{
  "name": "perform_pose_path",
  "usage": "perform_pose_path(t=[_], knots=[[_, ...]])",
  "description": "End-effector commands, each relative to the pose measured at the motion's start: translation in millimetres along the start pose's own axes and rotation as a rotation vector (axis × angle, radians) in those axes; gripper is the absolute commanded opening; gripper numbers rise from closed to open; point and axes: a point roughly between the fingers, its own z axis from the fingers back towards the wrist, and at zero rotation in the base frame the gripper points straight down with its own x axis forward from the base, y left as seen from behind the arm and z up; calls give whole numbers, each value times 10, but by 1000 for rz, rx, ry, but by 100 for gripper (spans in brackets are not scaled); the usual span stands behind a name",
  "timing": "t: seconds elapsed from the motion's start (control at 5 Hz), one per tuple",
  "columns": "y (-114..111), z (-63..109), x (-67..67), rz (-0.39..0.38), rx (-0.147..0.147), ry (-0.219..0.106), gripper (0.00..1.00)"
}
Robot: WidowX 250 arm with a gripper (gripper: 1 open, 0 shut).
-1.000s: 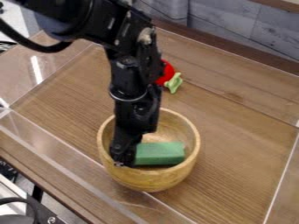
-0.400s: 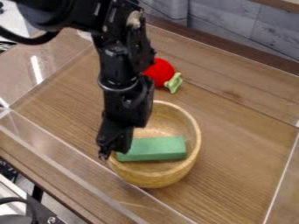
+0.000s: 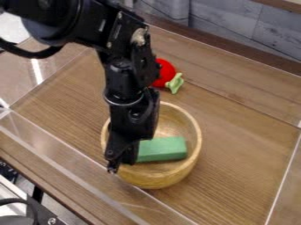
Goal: Remove the green stick from the brown bowl and put it on the table
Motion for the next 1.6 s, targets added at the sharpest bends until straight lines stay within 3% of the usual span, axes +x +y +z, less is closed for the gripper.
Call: perform_pose_path(t=[0.0, 0.4, 0.6, 0.8, 1.0, 1.2, 1.4], knots=[[89, 143, 13, 55, 22, -24, 0], [309, 610, -156, 161, 73, -32, 0], [331, 521, -129, 168, 75, -24, 0], [315, 395, -103, 145, 69, -22, 100], [324, 272, -78, 141, 68, -18, 0], [347, 186, -74, 142, 69, -15, 0], [350, 309, -102, 70, 75, -11, 0]])
